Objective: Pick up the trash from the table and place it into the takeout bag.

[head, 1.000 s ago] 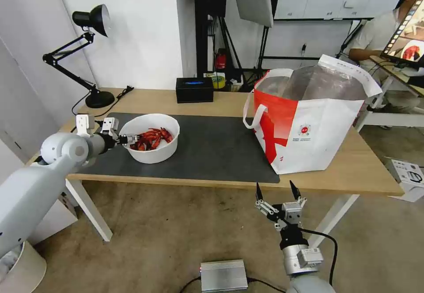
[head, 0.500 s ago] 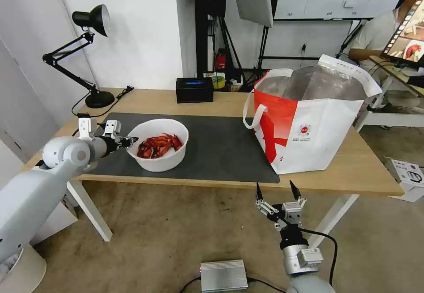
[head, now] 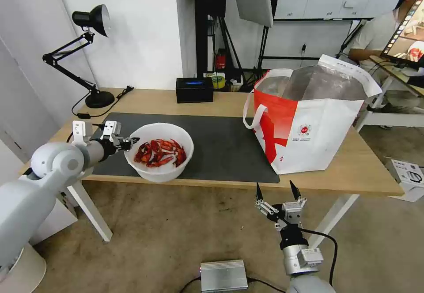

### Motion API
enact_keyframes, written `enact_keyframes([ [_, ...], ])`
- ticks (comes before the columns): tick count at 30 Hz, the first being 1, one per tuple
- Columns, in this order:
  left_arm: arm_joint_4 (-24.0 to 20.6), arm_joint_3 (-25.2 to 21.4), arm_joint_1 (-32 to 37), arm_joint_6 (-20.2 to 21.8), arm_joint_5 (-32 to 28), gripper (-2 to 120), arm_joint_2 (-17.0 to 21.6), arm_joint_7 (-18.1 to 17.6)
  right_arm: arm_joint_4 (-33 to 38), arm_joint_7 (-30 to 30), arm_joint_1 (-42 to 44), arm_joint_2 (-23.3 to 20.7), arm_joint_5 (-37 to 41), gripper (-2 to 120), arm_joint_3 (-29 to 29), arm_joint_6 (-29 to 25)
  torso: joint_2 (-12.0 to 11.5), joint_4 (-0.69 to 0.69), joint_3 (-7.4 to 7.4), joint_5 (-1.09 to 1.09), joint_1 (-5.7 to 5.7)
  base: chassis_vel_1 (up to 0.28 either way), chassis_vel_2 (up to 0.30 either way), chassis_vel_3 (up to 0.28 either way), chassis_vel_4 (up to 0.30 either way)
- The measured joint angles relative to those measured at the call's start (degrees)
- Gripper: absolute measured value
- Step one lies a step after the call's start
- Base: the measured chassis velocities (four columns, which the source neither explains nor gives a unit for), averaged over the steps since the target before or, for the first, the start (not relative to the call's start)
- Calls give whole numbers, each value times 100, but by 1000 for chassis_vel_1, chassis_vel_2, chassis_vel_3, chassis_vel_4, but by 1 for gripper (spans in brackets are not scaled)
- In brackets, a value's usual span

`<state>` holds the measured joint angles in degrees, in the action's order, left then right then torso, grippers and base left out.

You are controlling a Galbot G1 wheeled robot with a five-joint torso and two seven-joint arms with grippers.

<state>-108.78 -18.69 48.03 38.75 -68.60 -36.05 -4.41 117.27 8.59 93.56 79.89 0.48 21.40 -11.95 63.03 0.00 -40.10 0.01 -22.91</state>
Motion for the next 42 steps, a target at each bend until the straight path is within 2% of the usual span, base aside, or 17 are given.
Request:
enact_keyframes([
  [5, -641, -262, 222, 31, -371, 0, -20, -176, 0, 0, 0, 0, 0, 100, 0, 0, 0, 0, 0, 0, 0, 0, 0, 0, 0],
  [6, -641, -262, 222, 31, -371, 0, -20, -176, 0, 0, 0, 0, 0, 100, 0, 0, 0, 0, 0, 0, 0, 0, 0, 0, 0],
  [8, -978, -290, 268, 45, -548, 0, -52, -288, 0, 0, 0, 0, 0, 100, 0, 0, 0, 0, 0, 0, 0, 0, 0, 0, 0],
  [11, -1119, -285, 264, 52, -628, 0, -68, -347, 0, 0, 0, 0, 0, 100, 0, 0, 0, 0, 0, 0, 0, 0, 0, 0, 0],
  [13, -1409, -136, 105, 59, -782, 0, -140, -474, 0, 0, 0, 0, 0, 100, 0, 0, 0, 0, 0, 0, 0, 0, 0, 0, 0],
  [15, -1444, -98, 66, 59, -802, 0, -152, -505, 0, 0, 0, 0, 0, 100, 0, 0, 0, 0, 0, 0, 0, 0, 0, 0, 0],
  [18, -1676, 436, -441, 61, -914, 0, -295, -639, 0, 0, 0, 0, 0, 100, 0, 0, 0, 0, 0, 1, 0, 0, 0, 0, 0],
  [19, -1676, 436, -441, 61, -914, 0, -295, -639, 0, 0, 0, 0, 0, 100, 0, 0, 0, 0, 0, 1, 0, 0, 0, 0, 0],
  [23, -1682, 926, -914, 55, -981, 0, -494, -745, 0, 0, 0, 0, 0, 100, 0, 0, 0, 0, 0, 1, 0, 0, 0, 0, 0],
  [25, -1524, 1438, -1429, 38, -1036, 0, -756, -845, 0, 0, 0, 0, 0, 100, 0, 0, 0, 0, 0, 0, 0, 0, 0, 0, 0],
  [29, -1378, 1757, -1813, 34, -1091, 0, -954, -899, 0, 0, 0, 0, 0, 100, -1, 0, 0, -1, 0, 0, 0, 0, 0, 0, 0],
  [33, -1084, 2371, -2533, 32, -1288, 0, -1391, -992, 0, 0, 0, 0, 0, 100, 0, 0, 0, -1, -1, 1, -1, 0, 0, 0, 0],
  [38, -900, 2643, -2877, 32, -1387, 0, -1650, -1065, 0, 0, 0, 0, 0, 100, 0, 0, 0, 0, -1, 1, -1, 0, 0, 0, 0],
  [41, -663, 2940, -3273, 24, -1637, 0, -2013, -1219, 0, 0, 0, 0, 0, 100, 0, 0, 0, 0, -1, 1, -1, 0, 0, 0, 0],
  [42, -663, 2940, -3273, 24, -1637, 0, -2013, -1219, 0, 0, 0, 0, 0, 100, 0, 0, 0, 0, -1, 1, -1, 0, 0, 0, 0],
])
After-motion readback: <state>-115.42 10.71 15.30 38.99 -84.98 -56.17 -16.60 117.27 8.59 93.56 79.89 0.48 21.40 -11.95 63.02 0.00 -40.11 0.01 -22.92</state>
